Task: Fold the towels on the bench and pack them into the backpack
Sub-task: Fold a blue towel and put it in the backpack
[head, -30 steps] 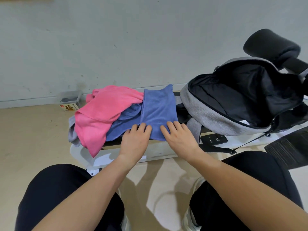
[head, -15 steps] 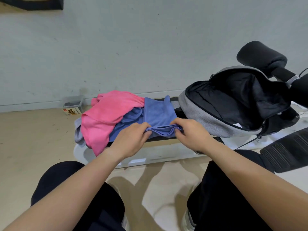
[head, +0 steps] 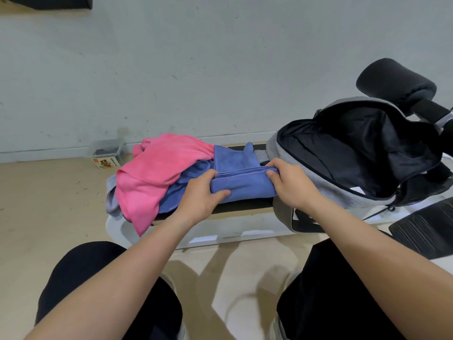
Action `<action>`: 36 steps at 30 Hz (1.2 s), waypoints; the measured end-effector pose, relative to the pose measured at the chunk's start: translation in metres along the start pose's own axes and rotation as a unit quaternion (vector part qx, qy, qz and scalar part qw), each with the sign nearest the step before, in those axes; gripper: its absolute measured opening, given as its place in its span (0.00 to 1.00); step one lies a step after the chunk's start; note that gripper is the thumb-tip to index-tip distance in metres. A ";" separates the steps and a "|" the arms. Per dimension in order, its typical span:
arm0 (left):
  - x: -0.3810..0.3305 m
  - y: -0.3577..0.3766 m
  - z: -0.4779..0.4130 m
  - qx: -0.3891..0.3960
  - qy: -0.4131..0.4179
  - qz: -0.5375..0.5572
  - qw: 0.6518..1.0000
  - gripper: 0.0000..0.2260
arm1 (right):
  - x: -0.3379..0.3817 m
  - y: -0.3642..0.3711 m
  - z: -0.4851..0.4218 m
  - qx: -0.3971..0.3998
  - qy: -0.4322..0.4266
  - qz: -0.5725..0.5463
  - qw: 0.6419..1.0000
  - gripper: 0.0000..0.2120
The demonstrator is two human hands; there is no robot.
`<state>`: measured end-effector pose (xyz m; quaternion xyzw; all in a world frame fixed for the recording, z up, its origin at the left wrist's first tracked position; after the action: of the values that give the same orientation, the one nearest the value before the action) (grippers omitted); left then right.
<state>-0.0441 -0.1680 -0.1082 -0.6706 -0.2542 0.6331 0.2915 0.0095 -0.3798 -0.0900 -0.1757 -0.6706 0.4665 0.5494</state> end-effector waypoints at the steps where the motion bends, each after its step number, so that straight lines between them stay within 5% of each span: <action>1: 0.001 -0.003 -0.002 -0.011 0.000 0.007 1.000 0.10 | -0.004 -0.002 -0.001 -0.008 0.011 -0.003 1.000 0.08; 9: -0.007 -0.011 -0.002 -0.022 0.024 0.003 0.999 0.08 | 0.010 -0.002 0.015 -0.042 -0.035 -0.100 0.993 0.05; 12: -0.001 -0.012 -0.002 -0.013 0.018 0.010 1.000 0.07 | 0.015 0.004 0.014 0.023 -0.051 -0.108 0.993 0.04; 16: 0.004 -0.006 -0.002 0.020 0.005 0.009 1.000 0.06 | 0.021 0.019 0.013 0.140 -0.057 -0.056 0.987 0.16; 22: 0.001 -0.020 -0.016 -0.044 -0.022 -0.041 0.998 0.09 | 0.028 -0.010 -0.016 0.062 -0.084 -0.058 0.993 0.07; 28: -0.008 -0.027 -0.059 -0.112 -0.064 -0.060 0.990 0.10 | 0.033 -0.010 -0.077 -0.024 -0.039 -0.055 0.997 0.11; 32: 0.007 -0.016 -0.088 -0.088 -0.089 -0.035 0.992 0.07 | 0.023 0.005 -0.110 -0.023 0.011 -0.043 0.999 0.18; 36: 0.018 -0.005 -0.097 -0.078 -0.097 -0.126 0.984 0.13 | 0.008 0.021 -0.127 -0.017 0.063 0.059 0.996 0.24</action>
<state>0.0543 -0.1585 -0.1143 -0.5894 -0.4123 0.6316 0.2892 0.1156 -0.3079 -0.1076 -0.2528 -0.6310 0.4750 0.5588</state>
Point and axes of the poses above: each hand's wrist, its own z-axis away from the middle knuckle, its own y-axis out of the palm, x = y × z, the point moved 9 cm from there along -z, towards the middle knuckle, and after that the axes turned 11 degrees about x, right-handed, at the moved point
